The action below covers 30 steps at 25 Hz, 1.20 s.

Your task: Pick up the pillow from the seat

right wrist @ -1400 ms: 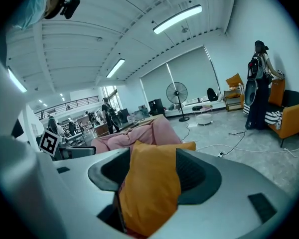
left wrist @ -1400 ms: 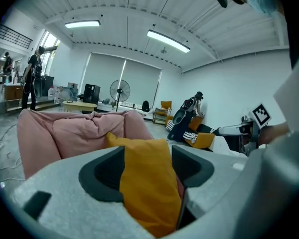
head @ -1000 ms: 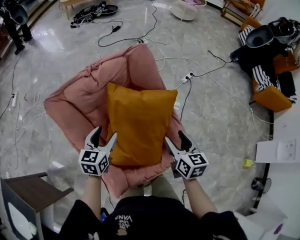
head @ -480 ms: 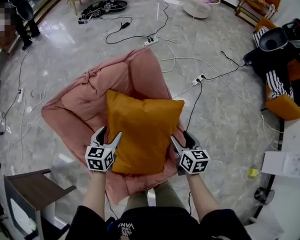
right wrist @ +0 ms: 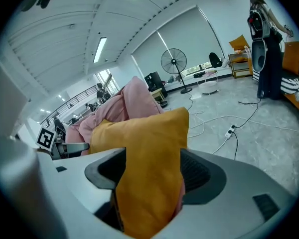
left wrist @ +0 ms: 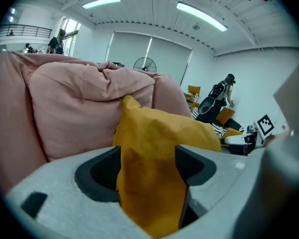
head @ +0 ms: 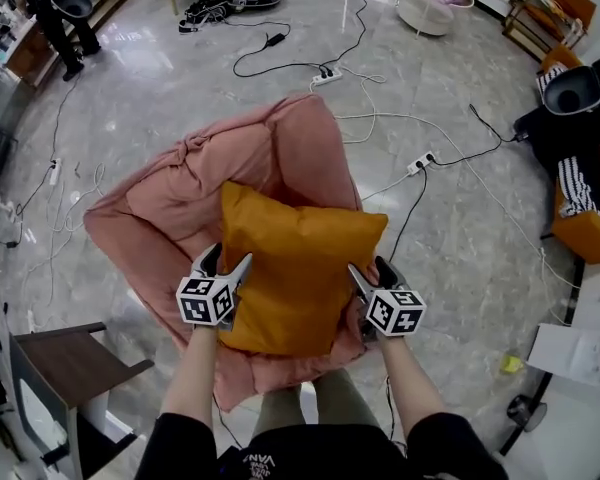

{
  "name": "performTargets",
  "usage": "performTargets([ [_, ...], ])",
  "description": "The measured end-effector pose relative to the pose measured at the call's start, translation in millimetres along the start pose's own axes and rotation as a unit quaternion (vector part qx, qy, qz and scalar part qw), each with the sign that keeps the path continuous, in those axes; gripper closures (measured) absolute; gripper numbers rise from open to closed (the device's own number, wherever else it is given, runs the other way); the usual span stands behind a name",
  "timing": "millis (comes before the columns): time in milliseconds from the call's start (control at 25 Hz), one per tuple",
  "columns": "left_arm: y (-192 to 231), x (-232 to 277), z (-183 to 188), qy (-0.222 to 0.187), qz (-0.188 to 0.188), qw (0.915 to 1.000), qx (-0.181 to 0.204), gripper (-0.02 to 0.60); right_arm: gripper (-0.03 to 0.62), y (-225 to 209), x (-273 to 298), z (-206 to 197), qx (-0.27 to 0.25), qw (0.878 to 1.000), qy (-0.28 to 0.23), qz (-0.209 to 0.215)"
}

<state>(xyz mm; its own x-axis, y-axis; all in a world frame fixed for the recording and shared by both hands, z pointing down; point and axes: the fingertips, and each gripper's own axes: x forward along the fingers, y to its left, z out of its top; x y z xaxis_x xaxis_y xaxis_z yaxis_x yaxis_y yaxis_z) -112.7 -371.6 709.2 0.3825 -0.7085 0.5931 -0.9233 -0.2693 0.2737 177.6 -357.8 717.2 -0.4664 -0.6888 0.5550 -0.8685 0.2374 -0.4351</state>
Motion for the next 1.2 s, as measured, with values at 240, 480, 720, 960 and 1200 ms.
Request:
performTargets([
  [240,10,15,-1,0.008,-0.012,0.9998,-0.015,0.224,0.263,-6,23,2,0.017,0.999,0.008,0.031],
  [480,11,28,-5,0.022,-0.04,0.9984,-0.032,0.224,0.263,-8,38,-3,0.027,0.999,0.01,0.045],
  [720,12,33,-8,0.03,-0.049,0.9976,-0.038,0.238,0.3,4,46,-5,0.034,0.997,0.01,0.061],
  [960,5,28,-9,0.032,-0.033,0.9989,-0.007,0.356,0.41,14,39,-9,0.043,0.998,-0.004,0.044],
  [1200,2,12,-15,0.03,-0.024,0.9993,-0.003,0.448,0.479,25,27,-16,0.025,1.0,0.002,0.015],
])
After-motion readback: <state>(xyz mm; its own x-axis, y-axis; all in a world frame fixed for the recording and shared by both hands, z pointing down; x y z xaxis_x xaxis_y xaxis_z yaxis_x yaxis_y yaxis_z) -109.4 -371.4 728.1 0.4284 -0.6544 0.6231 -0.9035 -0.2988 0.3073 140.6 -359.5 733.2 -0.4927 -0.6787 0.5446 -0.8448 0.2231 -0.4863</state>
